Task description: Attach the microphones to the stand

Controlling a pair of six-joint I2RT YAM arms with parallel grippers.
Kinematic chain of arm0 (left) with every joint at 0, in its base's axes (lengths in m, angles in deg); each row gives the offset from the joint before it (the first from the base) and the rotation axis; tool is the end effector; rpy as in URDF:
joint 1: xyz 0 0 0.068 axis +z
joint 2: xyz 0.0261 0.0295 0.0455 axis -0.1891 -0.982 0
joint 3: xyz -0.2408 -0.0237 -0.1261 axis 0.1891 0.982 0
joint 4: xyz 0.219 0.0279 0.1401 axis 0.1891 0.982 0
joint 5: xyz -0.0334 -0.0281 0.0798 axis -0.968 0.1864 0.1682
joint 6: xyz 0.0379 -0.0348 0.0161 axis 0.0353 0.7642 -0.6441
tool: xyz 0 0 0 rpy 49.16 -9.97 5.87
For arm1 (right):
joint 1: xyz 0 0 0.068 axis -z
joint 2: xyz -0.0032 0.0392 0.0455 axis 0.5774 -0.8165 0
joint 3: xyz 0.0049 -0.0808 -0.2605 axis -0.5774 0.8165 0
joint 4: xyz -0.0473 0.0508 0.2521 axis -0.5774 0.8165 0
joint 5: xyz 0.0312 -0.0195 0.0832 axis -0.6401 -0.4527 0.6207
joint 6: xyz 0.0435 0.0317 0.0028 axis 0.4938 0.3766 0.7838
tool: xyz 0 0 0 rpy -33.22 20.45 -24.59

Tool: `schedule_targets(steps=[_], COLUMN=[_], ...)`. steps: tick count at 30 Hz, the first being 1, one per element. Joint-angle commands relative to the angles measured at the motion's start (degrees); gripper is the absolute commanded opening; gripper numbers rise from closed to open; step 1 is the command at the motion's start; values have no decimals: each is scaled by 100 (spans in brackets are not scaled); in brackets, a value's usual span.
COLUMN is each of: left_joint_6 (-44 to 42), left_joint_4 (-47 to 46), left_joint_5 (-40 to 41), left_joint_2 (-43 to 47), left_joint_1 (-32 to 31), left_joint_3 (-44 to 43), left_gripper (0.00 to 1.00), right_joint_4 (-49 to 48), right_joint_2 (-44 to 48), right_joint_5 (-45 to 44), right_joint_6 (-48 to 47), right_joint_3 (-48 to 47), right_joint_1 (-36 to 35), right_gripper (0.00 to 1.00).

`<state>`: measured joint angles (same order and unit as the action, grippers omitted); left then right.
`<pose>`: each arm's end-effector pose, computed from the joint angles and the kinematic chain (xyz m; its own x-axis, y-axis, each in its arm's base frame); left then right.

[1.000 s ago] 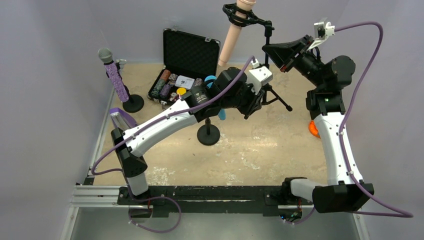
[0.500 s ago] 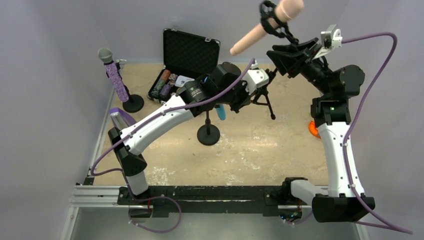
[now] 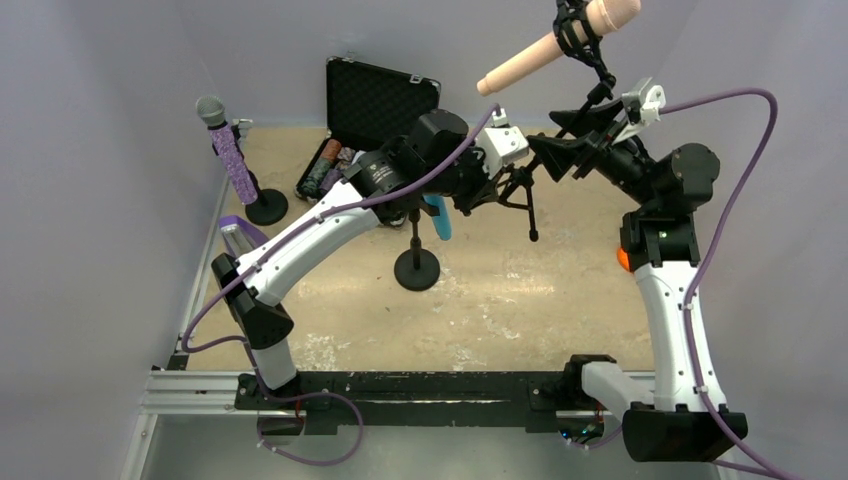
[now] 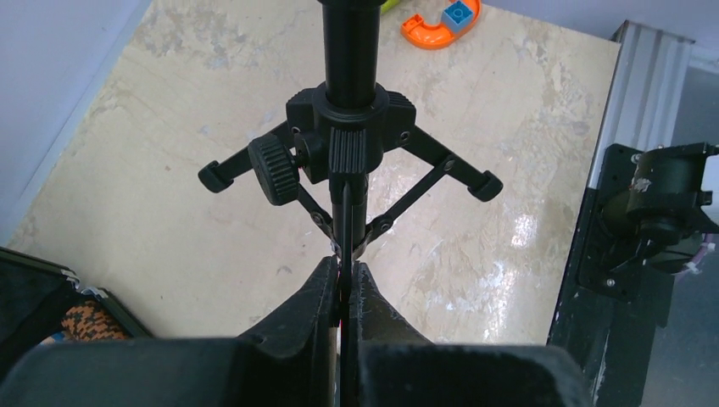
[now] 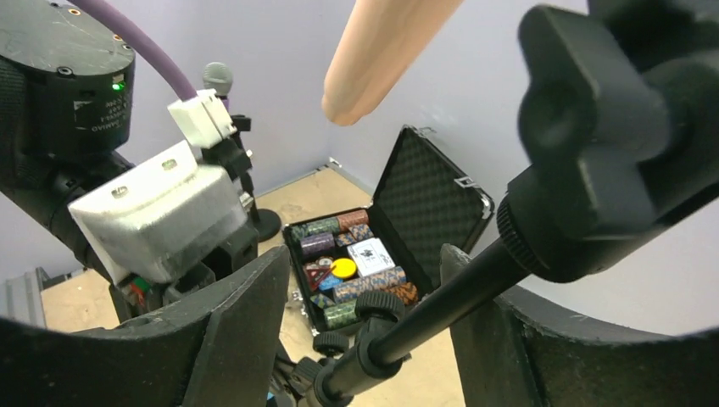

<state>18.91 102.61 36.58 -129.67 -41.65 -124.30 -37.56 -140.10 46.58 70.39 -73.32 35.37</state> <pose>0.2306 -0.3139 0.4419 -0.1735 0.4185 -0.8915 0.9198 0.3924 0.0052 0.2043 0.0259 0.4860 0.1746 0.1874 -0.9666 -0.7636 0.6456 -0.0127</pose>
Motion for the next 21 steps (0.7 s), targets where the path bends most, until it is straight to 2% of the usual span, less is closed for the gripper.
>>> schedule_targets(steps=[1,15,21], left_joint_6=[470,430,318], left_joint_4=[-1159,-1489,-1718], left_joint_5=[-294,-324,-596], left_joint_2=[332,353,416], left_joint_1=[144,255,255], left_joint_3=[-358,-428,-209], left_gripper=[0,0,0], right_joint_4=[218,436,110], right_joint_2=[215,181,-78], right_joint_5=[168,733,694], right_joint_6=[-185,-377,-49], right_joint_3=[-28,456,347], right_joint_1=[226,350,350], right_gripper=[69,72,71])
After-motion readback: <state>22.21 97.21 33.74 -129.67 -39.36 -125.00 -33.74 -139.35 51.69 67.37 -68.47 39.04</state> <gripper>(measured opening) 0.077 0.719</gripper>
